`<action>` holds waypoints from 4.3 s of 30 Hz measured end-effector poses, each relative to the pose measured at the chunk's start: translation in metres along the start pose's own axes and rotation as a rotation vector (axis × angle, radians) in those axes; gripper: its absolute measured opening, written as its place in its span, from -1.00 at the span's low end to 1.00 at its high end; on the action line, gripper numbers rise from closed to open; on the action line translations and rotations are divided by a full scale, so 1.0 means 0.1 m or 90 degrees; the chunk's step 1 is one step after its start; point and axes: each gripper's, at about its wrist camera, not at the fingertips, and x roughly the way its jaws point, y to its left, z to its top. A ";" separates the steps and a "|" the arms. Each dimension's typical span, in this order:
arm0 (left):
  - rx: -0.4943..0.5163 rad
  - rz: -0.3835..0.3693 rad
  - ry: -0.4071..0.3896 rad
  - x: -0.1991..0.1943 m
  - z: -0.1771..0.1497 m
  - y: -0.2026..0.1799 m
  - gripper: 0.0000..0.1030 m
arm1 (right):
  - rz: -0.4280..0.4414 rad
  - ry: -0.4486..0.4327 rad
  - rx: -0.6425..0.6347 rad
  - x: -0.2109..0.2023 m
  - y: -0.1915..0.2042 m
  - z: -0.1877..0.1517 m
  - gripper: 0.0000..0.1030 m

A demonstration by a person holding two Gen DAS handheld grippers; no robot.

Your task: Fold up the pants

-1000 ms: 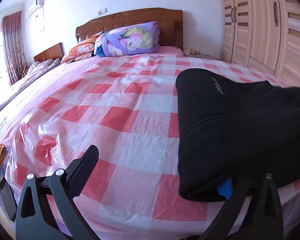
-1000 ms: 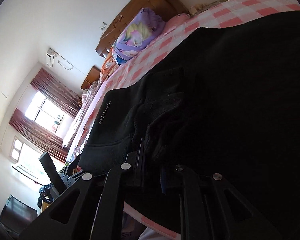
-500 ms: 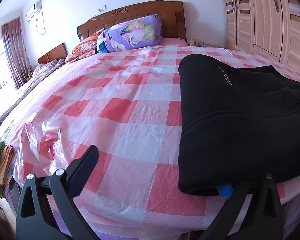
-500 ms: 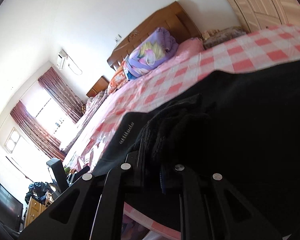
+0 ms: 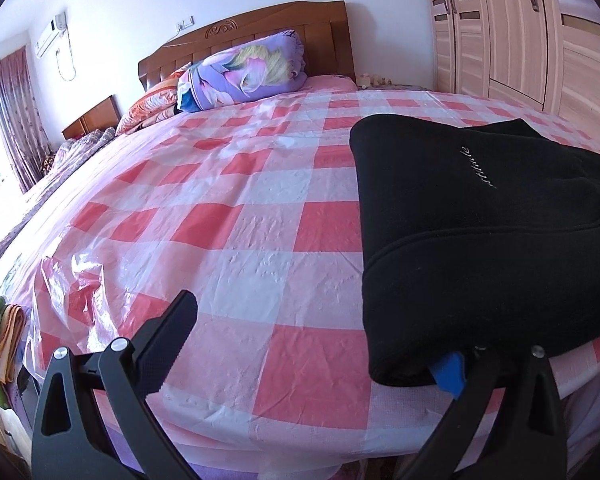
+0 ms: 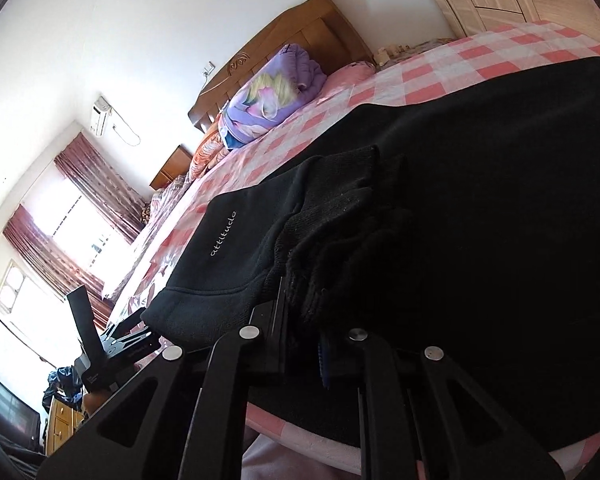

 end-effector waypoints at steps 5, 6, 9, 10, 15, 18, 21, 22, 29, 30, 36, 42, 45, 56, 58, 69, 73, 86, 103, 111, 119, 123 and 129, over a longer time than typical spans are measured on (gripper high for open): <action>-0.071 -0.024 0.007 -0.02 0.00 0.13 0.97 | 0.024 0.001 0.033 -0.02 0.00 0.08 -0.74; -0.093 -0.033 0.004 -0.03 -0.01 0.16 0.97 | 0.028 -0.002 0.030 -0.02 0.04 0.11 -0.74; -0.135 -0.045 -0.019 -0.10 -0.02 0.20 0.97 | 0.050 -0.016 0.005 -0.03 0.24 0.23 -0.74; -0.148 -0.047 -0.026 -0.12 -0.02 0.21 0.97 | 0.056 -0.018 -0.002 -0.03 0.29 0.24 -0.74; -0.264 -0.114 0.007 0.00 -0.11 0.47 0.97 | 0.036 0.028 -0.006 0.12 0.17 0.04 -0.74; -0.269 -0.120 0.005 0.04 -0.22 0.49 0.97 | 0.051 0.036 0.035 0.12 -0.05 -0.08 -0.85; -0.210 -0.080 0.001 0.04 -0.25 0.35 0.97 | 0.032 0.036 0.022 0.12 -0.01 -0.09 -0.85; -0.207 -0.079 -0.002 0.04 -0.25 0.35 0.97 | 0.035 0.035 0.025 0.12 -0.02 -0.09 -0.84; -0.137 -0.106 0.046 0.04 -0.15 0.41 0.97 | 0.003 0.015 -0.004 -0.25 0.06 0.02 0.58; -0.109 -0.110 0.050 0.00 -0.14 0.42 0.97 | -0.007 -0.014 -0.016 -0.36 0.09 0.06 0.67; 0.100 0.018 0.011 -0.52 -0.16 0.52 0.97 | -0.022 -0.057 -0.170 -0.44 0.60 0.23 0.68; -0.061 -0.063 -0.123 -0.93 0.68 0.65 0.97 | -0.031 0.027 -0.265 0.21 1.03 0.20 0.68; -0.068 -0.201 -0.100 -0.69 1.27 0.15 0.97 | -0.030 0.055 -0.262 0.37 0.96 0.14 0.68; -0.200 -0.320 0.112 1.17 1.26 -0.01 0.96 | 0.019 0.055 -0.236 0.44 0.60 0.02 0.72; -0.239 -0.283 0.103 1.18 1.24 0.19 0.96 | 0.020 0.055 -0.237 0.43 0.60 0.01 0.72; -0.169 -0.259 -0.026 0.67 1.37 0.01 0.96 | 0.023 0.051 -0.248 0.37 0.88 0.30 0.72; -0.051 -0.326 0.028 0.85 1.50 -0.41 0.97 | -0.033 0.140 -0.235 0.79 0.75 0.36 0.82; -0.145 -0.231 0.135 1.34 1.28 -0.12 0.96 | -0.006 0.146 -0.171 0.87 0.52 0.80 0.92; -0.156 -0.185 0.051 1.05 1.29 -0.08 0.96 | -0.095 0.120 -0.155 0.67 0.43 1.05 0.91; -0.104 -0.205 -0.072 0.19 1.32 0.04 0.96 | -0.136 0.077 -0.333 0.28 0.91 0.43 0.91; 0.069 -0.156 -0.041 -0.20 0.49 -0.41 0.97 | -0.161 0.129 -0.330 0.51 0.60 0.03 0.92; 0.047 -0.175 -0.019 0.00 0.14 -0.35 0.97 | -0.181 0.133 -0.337 0.46 0.70 0.06 0.92; 0.073 -0.144 -0.013 -0.13 0.22 -0.44 0.97 | -0.147 0.156 -0.349 0.41 0.63 -0.09 0.92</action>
